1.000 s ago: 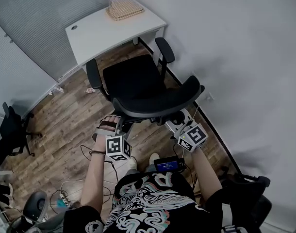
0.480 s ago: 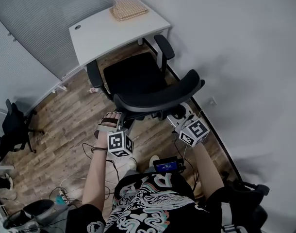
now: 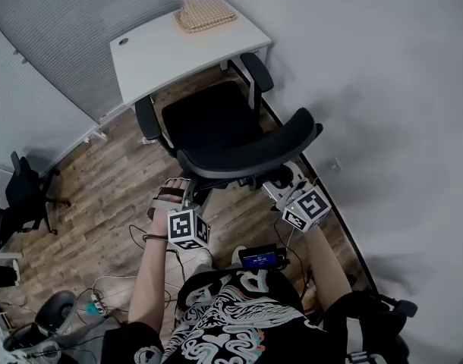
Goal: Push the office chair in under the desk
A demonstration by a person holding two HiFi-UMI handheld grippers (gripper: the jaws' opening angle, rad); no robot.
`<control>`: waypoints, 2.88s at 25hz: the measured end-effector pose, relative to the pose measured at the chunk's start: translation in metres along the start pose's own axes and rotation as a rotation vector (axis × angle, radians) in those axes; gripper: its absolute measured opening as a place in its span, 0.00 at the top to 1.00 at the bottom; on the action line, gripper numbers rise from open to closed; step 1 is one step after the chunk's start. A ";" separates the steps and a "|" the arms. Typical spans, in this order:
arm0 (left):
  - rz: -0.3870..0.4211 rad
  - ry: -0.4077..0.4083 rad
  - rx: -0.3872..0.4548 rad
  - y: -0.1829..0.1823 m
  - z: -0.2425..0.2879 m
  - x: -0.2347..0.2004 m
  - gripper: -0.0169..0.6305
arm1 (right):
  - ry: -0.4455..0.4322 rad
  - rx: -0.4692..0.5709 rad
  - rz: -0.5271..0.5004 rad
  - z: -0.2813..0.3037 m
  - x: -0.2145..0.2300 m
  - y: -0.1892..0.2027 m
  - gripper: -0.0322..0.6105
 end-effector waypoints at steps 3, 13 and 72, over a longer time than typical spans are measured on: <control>-0.008 -0.006 -0.013 -0.010 0.018 -0.002 0.76 | -0.007 0.009 0.009 -0.001 0.022 0.007 0.68; -0.031 0.002 -0.048 -0.021 0.042 -0.003 0.76 | -0.035 0.019 0.011 0.001 0.051 0.018 0.68; -0.292 0.019 0.229 0.001 -0.056 -0.006 0.81 | 0.435 0.021 0.035 -0.083 -0.072 0.006 0.90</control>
Point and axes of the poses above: the fingertips, and each gripper's own axes: z forward along the fingers, x to its right, y out of its underside, the point moved 2 cm from there along -z, backward along the fingers, and after that the axes turned 8 degrees about -x, right-handed, at the moved point
